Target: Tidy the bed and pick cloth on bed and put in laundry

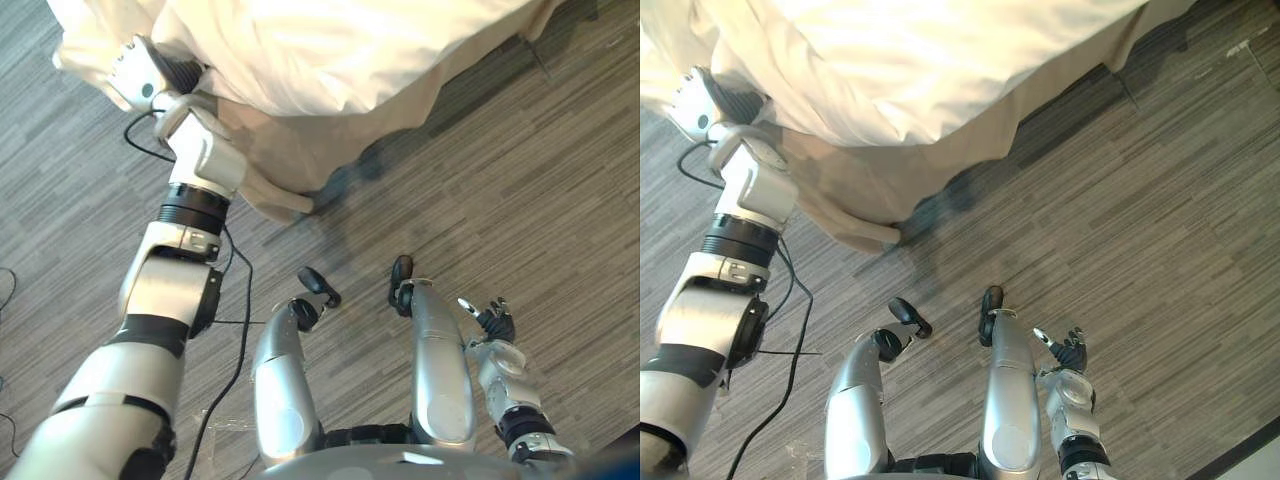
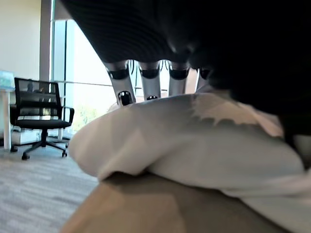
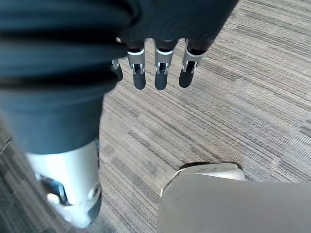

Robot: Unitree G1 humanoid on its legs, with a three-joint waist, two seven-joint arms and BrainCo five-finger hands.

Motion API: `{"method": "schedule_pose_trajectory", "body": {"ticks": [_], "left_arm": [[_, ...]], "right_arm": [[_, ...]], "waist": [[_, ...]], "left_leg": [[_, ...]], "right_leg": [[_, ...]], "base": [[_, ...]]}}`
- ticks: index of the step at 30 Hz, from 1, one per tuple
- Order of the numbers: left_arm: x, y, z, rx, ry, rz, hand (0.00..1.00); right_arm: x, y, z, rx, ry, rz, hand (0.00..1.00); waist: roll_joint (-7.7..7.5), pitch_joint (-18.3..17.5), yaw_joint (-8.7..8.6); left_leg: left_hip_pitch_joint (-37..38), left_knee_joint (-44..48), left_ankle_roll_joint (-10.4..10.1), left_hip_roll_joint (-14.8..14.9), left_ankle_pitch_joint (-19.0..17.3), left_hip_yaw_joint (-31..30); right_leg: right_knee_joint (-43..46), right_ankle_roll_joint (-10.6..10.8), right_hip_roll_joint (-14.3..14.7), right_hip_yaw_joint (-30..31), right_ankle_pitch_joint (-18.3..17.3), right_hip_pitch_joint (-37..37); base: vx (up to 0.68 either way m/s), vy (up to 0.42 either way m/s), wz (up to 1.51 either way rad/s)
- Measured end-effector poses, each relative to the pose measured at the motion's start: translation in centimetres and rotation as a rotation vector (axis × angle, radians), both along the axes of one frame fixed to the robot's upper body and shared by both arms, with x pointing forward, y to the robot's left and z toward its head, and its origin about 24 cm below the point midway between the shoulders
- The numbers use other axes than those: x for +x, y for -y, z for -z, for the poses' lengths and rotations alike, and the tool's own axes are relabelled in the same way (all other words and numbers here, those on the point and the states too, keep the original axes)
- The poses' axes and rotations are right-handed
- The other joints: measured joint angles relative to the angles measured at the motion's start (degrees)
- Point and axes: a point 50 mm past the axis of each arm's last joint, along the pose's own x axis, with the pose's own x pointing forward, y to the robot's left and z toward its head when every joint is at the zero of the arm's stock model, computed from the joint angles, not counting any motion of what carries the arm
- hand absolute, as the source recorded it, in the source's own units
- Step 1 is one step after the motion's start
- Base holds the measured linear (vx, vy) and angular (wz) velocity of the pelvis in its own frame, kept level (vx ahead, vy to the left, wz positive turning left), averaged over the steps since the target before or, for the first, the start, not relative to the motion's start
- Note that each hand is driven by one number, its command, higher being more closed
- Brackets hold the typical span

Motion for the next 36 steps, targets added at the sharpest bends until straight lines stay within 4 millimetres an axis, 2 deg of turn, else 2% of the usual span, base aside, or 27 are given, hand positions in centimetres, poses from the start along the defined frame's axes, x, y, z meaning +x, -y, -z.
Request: {"method": "schedule_pose_trajectory", "body": {"ticks": [5, 9, 12, 14, 15, 16, 18, 21, 22, 24, 25, 30, 31, 32, 33, 34, 35, 36], "left_arm": [[0.7, 0.1, 3.2, -0.309, 0.071, 0.262, 1.0], [0.5, 0.4, 5.0, -0.392, 0.068, 0.405, 1.0], [-0.1, 0.9, 7.0, -0.419, 0.039, 0.507, 1.0], [-0.8, 0.9, 9.1, -0.449, 0.001, 0.565, 1.0], [-1.4, 1.0, 11.0, -0.472, -0.038, 0.593, 1.0], [-1.8, 1.0, 12.0, -0.483, -0.059, 0.605, 1.0], [-3.2, 1.8, 15.8, -0.575, -0.123, 0.657, 1.0], [-4.6, 2.3, 18.5, -0.65, -0.157, 0.673, 1.0], [-4.9, 2.4, 19.0, -0.671, -0.159, 0.674, 0.0], [-6.2, 3.0, 21.3, -0.775, -0.171, 0.665, 0.0], [-6.6, 3.2, 22.0, -0.8, -0.176, 0.658, 0.0], [-11.0, 3.5, 28.0, -0.913, -0.309, 0.542, 0.0], [-12.1, 3.6, 29.4, -0.92, -0.356, 0.51, 0.0], [-13.0, 3.9, 30.7, -0.947, -0.387, 0.463, 0.0], [-13.5, 3.5, 31.2, -0.944, -0.404, 0.432, 0.0], [-14.4, 1.9, 32.0, -0.899, -0.45, 0.374, 0.0], [-15.8, 1.4, 33.3, -0.894, -0.515, 0.314, 0.0], [-15.9, 1.6, 33.5, -0.897, -0.521, 0.311, 0.0]], "right_arm": [[-0.2, -0.5, 0.2, -0.042, -0.023, -0.041, 0.0], [-0.3, -1.3, 0.5, -0.04, -0.054, -0.069, 0.0], [-0.9, -1.8, 0.9, -0.027, -0.097, -0.089, 0.0], [-1.9, -2.4, 1.8, 0.001, -0.161, -0.095, 0.0], [-3.0, -2.8, 2.5, 0.019, -0.204, -0.095, 0.0], [-3.5, -2.9, 2.9, 0.029, -0.227, -0.093, 0.0], [-5.3, -3.4, 4.3, 0.06, -0.327, -0.093, 0.0], [-6.5, -3.0, 5.4, 0.063, -0.431, -0.101, 0.0], [-6.7, -2.8, 5.4, 0.059, -0.443, -0.103, 0.0], [-7.7, -1.7, 5.9, 0.039, -0.512, -0.109, 0.0], [-8.0, -1.5, 6.1, 0.033, -0.532, -0.114, 0.0], [-11.0, -1.1, 7.4, 0.078, -0.646, -0.129, 0.0], [-11.5, -0.8, 7.5, 0.088, -0.653, -0.126, 0.0], [-11.6, 0.1, 7.3, 0.091, -0.644, -0.12, 0.0], [-11.5, 0.2, 7.3, 0.088, -0.642, -0.13, 0.0], [-11.6, -0.5, 7.5, 0.103, -0.645, -0.15, 0.0], [-12.2, -0.5, 7.6, 0.111, -0.652, -0.145, 0.0], [-12.3, -0.4, 7.7, 0.11, -0.654, -0.141, 0.0]], "waist": [[-0.24, -0.18, 1.05], [-0.46, -0.3, 1.45], [-1.02, -0.61, 2.68], [-1.9, -2.45, 3.25], [-2.38, -4.95, 3.42], [-2.79, -6.22, 3.71], [-3.87, -8.86, 3.67], [-3.68, -10.67, 2.72], [-3.49, -10.94, 2.58], [-2.7, -12.31, 2.53], [-2.63, -12.6, 2.53], [-2.69, -17.4, 2.65], [-1.89, -18.45, 2.42], [1.13, -18.12, 1.86], [1.63, -18.55, 1.84], [-1.2, -19.05, 3.18], [-1.14, -19.66, 2.33], [-0.74, -19.8, 2.28]], "left_leg": [[5.04, -0.2, 0.23, -0.14, -1.02, 0.54], [8.01, -0.4, 0.18, -0.23, -1.38, 0.86], [11.54, -2.28, 0.03, -1.49, -1.35, 0.85], [13.73, -4.41, -0.41, -1.92, -1.01, 1.15], [14.27, -5.55, -0.86, -2.12, 0.01, 1.52], [14.48, -6.25, -0.18, -2.47, 1.0, 1.34], [17.97, -10.39, -0.39, -4.62, 2.67, 0.1], [20.82, -13.77, -1.41, -6.42, 4.11, -2.66], [21.25, -14.33, -1.69, -6.59, 4.33, -3.08], [23.21, -16.26, -2.4, -7.08, 4.76, -4.86], [23.82, -16.8, -2.55, -7.15, 4.85, -5.3], [29.02, -22.21, -4.61, -7.34, 6.23, -7.6], [30.87, -23.36, -4.9, -6.18, 6.69, -7.68], [32.22, -23.44, -4.92, -2.57, 6.7, -7.63], [32.62, -23.43, -5.55, -1.36, 7.09, -7.69], [33.64, -23.25, -6.08, -3.1, 7.93, -7.25], [34.69, -23.84, -8.0, -2.78, 6.18, -9.41], [34.71, -24.2, -8.07, -2.78, 6.11, -9.76]], "right_leg": [[-0.3, 0.05, -0.65, -0.6, -0.55, 5.36], [-0.7, 0.31, -1.72, -2.42, -0.99, 9.42], [-1.89, 0.79, -2.84, -4.22, -1.29, 13.97], [-4.14, 0.81, -3.03, -6.26, -1.27, 17.35], [-5.2, 0.81, -3.16, -7.61, -1.27, 18.27], [-5.73, 0.82, -3.19, -8.02, -1.28, 18.68], [-9.13, 1.21, -3.31, -10.45, -1.25, 23.65], [-13.81, 2.15, -2.5, -13.15, -0.81, 29.12], [-14.81, 2.3, -2.12, -13.66, -0.72, 30.05], [-18.39, 2.78, -0.69, -15.16, -0.36, 33.8], [-19.15, 2.82, -0.46, -15.51, -0.33, 34.75], [-21.4, 2.73, 1.63, -17.48, 0.24, 40.16], [-16.52, 1.99, 1.73, -17.46, 0.67, 39.35], [-17.41, 3.09, 4.21, -16.79, -2.96, 37.22], [-28.31, 3.15, 7.23, -16.72, -1.49, 38.68], [-43.45, 1.59, 8.34, -16.28, 12.19, 40.41], [-43.37, 1.78, 8.24, -17.49, 16.07, 41.74], [-43.38, 1.93, 8.46, -17.54, 16.18, 41.81]], "base": [[0.02, -0.012, 0.03], [0.04, -0.017, 0.25], [0.04, -0.012, 0.21], [0.1, -0.044, 0.42], [0.15, -0.05, 0.4], [0.18, -0.044, 0.36], [0.17, -0.034, 0.38], [0.17, -0.049, 0.34], [0.17, -0.07, 0.23], [0.14, -0.064, 0.24], [0.17, -0.089, 0.23], [0.2, -0.102, 0.18], [0.23, -0.117, 0.05], [0.23, -0.145, -0.03], [0.2, -0.193, -0.23], [0.19, -0.224, -0.06], [0.19, -0.188, 0.0], [0.2, -0.088, 0.19]]}}
